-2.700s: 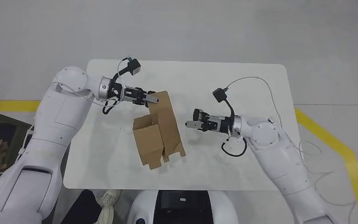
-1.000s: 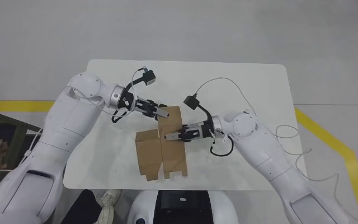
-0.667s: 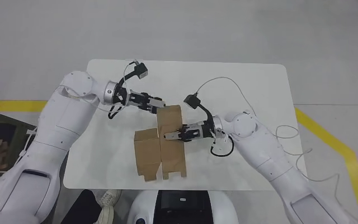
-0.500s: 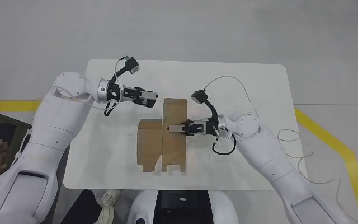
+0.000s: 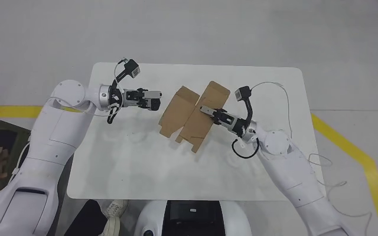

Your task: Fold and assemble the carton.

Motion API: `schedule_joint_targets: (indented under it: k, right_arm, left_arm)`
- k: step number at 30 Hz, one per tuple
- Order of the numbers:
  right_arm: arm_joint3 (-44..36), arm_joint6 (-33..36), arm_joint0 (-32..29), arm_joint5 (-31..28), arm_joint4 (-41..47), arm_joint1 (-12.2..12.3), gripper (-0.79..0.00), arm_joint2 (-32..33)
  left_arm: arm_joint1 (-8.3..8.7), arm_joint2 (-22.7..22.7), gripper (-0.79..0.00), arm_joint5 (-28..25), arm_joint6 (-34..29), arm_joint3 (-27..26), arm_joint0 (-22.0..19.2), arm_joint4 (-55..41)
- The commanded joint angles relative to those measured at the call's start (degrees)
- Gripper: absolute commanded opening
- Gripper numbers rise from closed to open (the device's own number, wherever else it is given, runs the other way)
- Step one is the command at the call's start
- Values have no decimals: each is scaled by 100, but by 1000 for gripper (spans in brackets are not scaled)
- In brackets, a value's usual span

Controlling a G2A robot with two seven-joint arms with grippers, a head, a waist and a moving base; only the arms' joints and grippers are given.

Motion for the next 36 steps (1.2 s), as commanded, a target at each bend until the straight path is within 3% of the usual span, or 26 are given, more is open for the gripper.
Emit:
schedule_joint_targets:
  k: [1,13,25,36]
  right_arm:
    - [3,3,2,-3,3,-1,-785,-2]
    - [3,3,2,-3,3,-1,-785,-2]
    - [-830,-1457,-600,1045,213,-64,-785,115]
    - [-1082,-2087,-741,1435,151,-173,-785,-43]
  left_arm:
    - [0,1,0,-3,-3,2,-2,1]
    - [0,1,0,-3,-3,2,-2,1]
    - [-51,64,0,446,756,-202,273,80]
    - [-184,261,0,671,1069,-150,259,-13]
